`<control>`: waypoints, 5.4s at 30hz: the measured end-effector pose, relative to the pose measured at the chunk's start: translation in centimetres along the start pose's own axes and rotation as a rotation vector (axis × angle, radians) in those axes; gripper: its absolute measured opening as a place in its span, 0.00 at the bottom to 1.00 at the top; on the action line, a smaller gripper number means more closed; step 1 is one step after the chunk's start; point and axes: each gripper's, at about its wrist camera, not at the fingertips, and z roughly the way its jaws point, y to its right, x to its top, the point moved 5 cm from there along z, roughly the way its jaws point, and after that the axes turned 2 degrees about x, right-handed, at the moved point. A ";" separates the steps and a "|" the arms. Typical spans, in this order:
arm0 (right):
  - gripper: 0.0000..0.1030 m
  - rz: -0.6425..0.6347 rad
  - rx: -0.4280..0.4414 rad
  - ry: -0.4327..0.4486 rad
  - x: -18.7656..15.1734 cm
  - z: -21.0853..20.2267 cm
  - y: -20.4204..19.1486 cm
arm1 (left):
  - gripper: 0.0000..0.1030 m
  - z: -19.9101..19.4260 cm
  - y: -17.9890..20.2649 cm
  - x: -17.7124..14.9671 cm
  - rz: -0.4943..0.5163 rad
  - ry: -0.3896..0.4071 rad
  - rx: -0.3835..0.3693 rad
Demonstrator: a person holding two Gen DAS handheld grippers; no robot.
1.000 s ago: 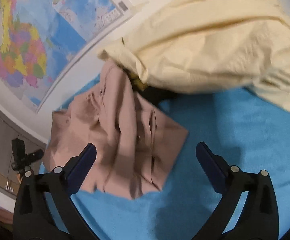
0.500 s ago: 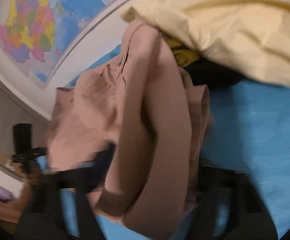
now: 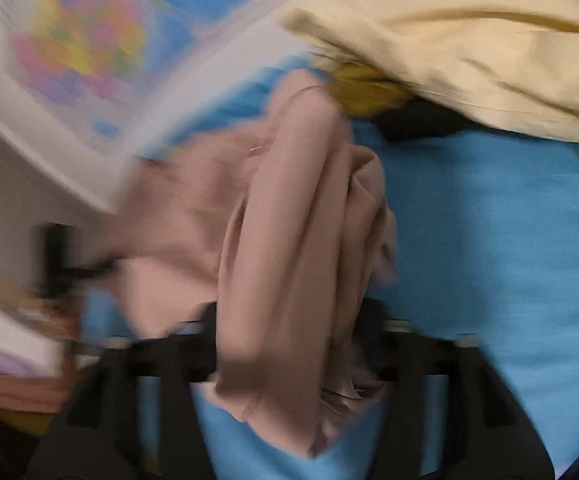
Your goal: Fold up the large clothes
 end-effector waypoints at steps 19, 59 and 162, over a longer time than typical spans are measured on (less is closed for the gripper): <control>0.96 0.002 0.007 0.073 1.6 3.2 0.9 | 0.87 5.0 1.5 2.5 0.141 0.011 0.198; 0.87 -0.309 -0.240 0.138 5.1 1.2 -5.3 | 0.82 -2.3 3.4 6.0 0.280 0.281 0.370; 0.96 0.085 0.105 0.058 -2.6 3.0 1.1 | 0.87 2.5 0.6 -1.0 0.023 0.063 0.092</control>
